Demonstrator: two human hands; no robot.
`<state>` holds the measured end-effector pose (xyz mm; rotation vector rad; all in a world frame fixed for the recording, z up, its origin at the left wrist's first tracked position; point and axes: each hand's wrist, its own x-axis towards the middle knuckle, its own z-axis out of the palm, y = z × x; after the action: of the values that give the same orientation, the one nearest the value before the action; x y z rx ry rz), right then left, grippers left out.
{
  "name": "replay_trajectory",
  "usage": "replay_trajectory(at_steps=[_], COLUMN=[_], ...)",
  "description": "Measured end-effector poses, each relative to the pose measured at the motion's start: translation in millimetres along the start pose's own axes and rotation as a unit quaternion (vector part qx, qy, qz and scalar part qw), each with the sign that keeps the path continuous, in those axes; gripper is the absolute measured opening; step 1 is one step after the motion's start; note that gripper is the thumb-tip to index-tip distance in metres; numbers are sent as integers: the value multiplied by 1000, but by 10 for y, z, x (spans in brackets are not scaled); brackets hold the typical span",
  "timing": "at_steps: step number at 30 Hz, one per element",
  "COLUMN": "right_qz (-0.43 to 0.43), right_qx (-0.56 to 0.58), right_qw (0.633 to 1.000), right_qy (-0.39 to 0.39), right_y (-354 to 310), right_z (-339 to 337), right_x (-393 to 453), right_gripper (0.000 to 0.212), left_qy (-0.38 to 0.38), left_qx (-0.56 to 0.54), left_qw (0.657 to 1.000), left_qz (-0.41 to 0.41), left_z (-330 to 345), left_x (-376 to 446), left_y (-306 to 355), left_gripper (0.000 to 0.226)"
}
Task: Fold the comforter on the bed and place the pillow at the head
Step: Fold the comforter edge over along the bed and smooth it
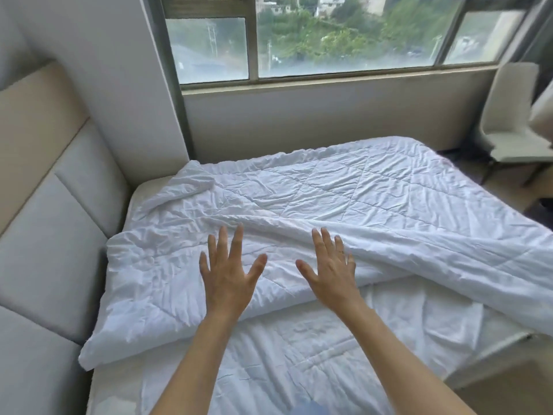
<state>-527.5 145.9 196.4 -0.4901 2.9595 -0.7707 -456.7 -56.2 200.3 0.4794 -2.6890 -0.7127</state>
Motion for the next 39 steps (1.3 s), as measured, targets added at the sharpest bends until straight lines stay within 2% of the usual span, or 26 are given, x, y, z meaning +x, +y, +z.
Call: replay_trajectory(at_steps=[6,10,15,18,21,23,27,31,32,35,37,39], right_qz=[85,127,177,223,287,329,391,442,453,484,509,533], right_qx=[27,28,69,177,333,409,513,631,656,709,719,720], right_qw=[995,988,977,952,887,836,749,625,590,496,457,432], right_qy=[52,83,94,113,143,158,153,127,127,134,123,106], right_y=[1168,2172,3571,4284,4892,5261,5887,6462,6619,7082,7372,7616], right_z=[-648,-1142,-1821,-2182,-2414,-2485,-2427,-2305,-2267,-2130,-1998,-1875], right_x=[-511,-775,-1042,-1242,-1382,-1412,-1391,-1135,-1038,-714,-524,-378], right_gripper=[79,80,78,78,77,79,71,69,71,75,77,80], left_qy=[-44,-70,-97,-123,-171,-191,-210,-229,-228,-203,-178,-156], left_qx=[-40,-58,-99,-200,-337,-387,-417,-432,-451,-528,-542,-534], left_qw=[995,990,987,972,925,896,866,828,806,711,662,635], left_qz=[75,109,85,28,-46,-99,-180,-275,-308,-418,-487,-535], left_z=[736,1332,2177,2628,2999,3244,3823,4590,4813,5496,5949,6356], left_x=[-254,-446,-734,-955,-1141,-1196,-1207,-1120,-1082,-948,-859,-779], left_y=[1156,2049,3272,3921,4443,4696,5052,5301,5354,5507,5585,5649], left_gripper=[87,87,90,91,82,79,73,70,69,66,68,71])
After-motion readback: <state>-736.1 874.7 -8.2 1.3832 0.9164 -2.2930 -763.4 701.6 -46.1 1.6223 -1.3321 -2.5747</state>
